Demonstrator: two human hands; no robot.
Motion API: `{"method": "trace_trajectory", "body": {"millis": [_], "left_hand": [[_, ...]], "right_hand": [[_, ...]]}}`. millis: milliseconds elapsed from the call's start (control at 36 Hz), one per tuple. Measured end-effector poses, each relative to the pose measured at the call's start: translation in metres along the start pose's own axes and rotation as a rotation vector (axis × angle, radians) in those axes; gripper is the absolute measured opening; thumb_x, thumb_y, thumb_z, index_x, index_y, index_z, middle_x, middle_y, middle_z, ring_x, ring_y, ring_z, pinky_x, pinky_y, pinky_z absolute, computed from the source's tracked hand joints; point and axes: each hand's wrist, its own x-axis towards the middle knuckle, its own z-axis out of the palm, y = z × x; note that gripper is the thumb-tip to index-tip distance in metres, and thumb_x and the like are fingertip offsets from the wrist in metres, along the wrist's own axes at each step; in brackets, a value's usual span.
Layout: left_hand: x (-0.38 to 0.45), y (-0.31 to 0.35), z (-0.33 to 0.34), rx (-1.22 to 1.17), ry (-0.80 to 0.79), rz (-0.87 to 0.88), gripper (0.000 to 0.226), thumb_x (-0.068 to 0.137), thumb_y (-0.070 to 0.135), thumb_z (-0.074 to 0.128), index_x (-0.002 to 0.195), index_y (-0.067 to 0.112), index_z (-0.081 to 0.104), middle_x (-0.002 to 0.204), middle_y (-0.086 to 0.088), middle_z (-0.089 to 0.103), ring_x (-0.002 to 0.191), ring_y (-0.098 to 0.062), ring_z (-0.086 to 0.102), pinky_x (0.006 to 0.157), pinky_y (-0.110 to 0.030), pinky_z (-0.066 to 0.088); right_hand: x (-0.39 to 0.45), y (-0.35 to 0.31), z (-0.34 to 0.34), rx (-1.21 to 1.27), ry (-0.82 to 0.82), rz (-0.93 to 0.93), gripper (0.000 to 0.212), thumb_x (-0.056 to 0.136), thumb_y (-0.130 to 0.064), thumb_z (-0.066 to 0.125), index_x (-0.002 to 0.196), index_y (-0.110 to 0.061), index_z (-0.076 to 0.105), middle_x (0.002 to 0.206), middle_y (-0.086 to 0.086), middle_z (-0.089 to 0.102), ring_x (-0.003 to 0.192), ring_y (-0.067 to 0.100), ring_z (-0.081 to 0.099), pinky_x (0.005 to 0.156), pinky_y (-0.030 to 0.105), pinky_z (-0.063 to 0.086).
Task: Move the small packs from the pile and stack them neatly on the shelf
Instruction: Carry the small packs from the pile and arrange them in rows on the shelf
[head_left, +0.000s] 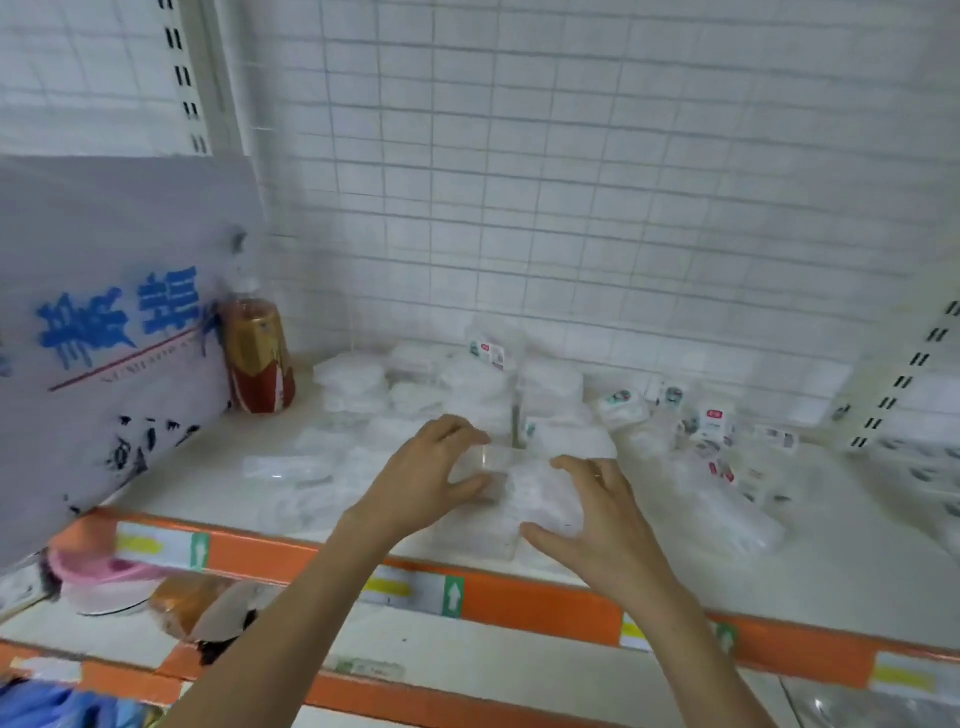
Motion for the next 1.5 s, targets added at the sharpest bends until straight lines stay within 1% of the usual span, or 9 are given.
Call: {"method": "trace_trajectory", "body": {"millis": [222,333,444,583,806,1056,1139,1222,1500], "left_hand": [[0.011,-0.030,-0.015,-0.271,0.052,0.022,0.028,0.085,0.026,0.065,0.107,0.009,0.063,0.095,0.003,0.057,0.085,-0.009,0.051,0.073,-0.005,0.033],[0.014,-0.039,-0.027,-0.427,0.037,-0.024,0.017,0.084,0.034,0.064,0.084,0.019,0.056,0.074,0.009,0.051,0.069,-0.012,0.050,0.064,-0.011,0.037],[0.017,-0.037,-0.036,-0.725,-0.006,-0.140,0.007,0.086,0.019,0.064,0.090,0.014,0.061,0.084,0.000,0.066,0.069,-0.005,0.064,0.066,-0.015,0.049],[0.020,-0.037,-0.033,-0.857,-0.044,-0.243,0.017,0.088,0.020,0.061,0.104,0.020,0.054,0.094,-0.004,0.060,0.074,-0.006,0.062,0.067,-0.017,0.047],[0.027,-0.039,-0.029,-0.898,-0.168,-0.225,0.014,0.092,0.017,0.053,0.092,0.031,0.057,0.089,0.002,0.057,0.082,-0.015,0.058,0.067,-0.022,0.044],[0.032,-0.043,-0.028,-0.826,-0.343,-0.252,0.023,0.091,0.016,0.053,0.112,0.027,0.053,0.118,-0.008,0.052,0.091,-0.011,0.056,0.064,-0.012,0.042],[0.030,-0.047,-0.028,-0.825,-0.460,-0.278,0.053,0.067,0.029,0.067,0.115,0.034,0.046,0.125,-0.006,0.045,0.101,-0.013,0.056,0.073,-0.018,0.045],[0.029,-0.048,-0.028,-0.800,-0.522,-0.271,0.066,0.071,0.011,0.072,0.125,0.029,0.040,0.125,-0.004,0.035,0.097,-0.009,0.055,0.068,-0.014,0.047],[0.025,-0.044,-0.023,-0.556,-0.402,-0.063,0.069,0.071,0.007,0.076,0.130,0.015,0.039,0.115,0.000,0.033,0.090,0.000,0.044,0.070,-0.001,0.041]], "right_hand": [[-0.003,-0.013,-0.001,0.225,0.073,0.226,0.049,0.075,-0.037,0.073,0.118,-0.035,0.048,0.116,-0.008,0.050,0.117,0.013,0.044,0.099,0.034,0.039],[-0.004,-0.024,-0.005,0.284,0.141,0.275,0.031,0.079,-0.031,0.072,0.105,-0.033,0.056,0.115,-0.010,0.055,0.106,0.004,0.050,0.087,0.020,0.038],[-0.009,-0.035,-0.011,0.284,0.258,0.297,0.019,0.081,-0.035,0.069,0.097,-0.036,0.058,0.101,-0.020,0.054,0.087,-0.013,0.051,0.070,0.002,0.039],[-0.008,-0.044,-0.016,0.310,0.370,0.405,0.030,0.083,-0.045,0.062,0.106,-0.028,0.056,0.087,-0.006,0.065,0.071,0.005,0.064,0.065,0.020,0.053],[-0.004,-0.036,-0.012,0.382,0.367,0.423,0.025,0.091,-0.032,0.057,0.112,-0.020,0.054,0.083,0.006,0.066,0.045,0.012,0.056,0.040,0.020,0.040],[-0.005,-0.022,-0.013,0.522,0.211,0.518,0.045,0.084,-0.018,0.065,0.123,-0.024,0.043,0.097,0.008,0.062,0.058,0.016,0.057,0.047,0.027,0.041],[-0.009,-0.021,-0.016,0.548,0.138,0.508,0.063,0.076,-0.009,0.073,0.124,-0.024,0.037,0.102,0.004,0.059,0.064,0.015,0.058,0.049,0.026,0.044],[-0.012,-0.018,-0.018,0.580,0.078,0.491,0.073,0.071,-0.002,0.075,0.126,-0.025,0.033,0.107,0.006,0.057,0.070,0.018,0.055,0.053,0.026,0.045],[-0.007,-0.010,-0.013,0.396,0.170,0.423,0.068,0.068,-0.012,0.081,0.122,-0.025,0.042,0.119,0.001,0.049,0.087,0.018,0.060,0.064,0.023,0.051]]}}
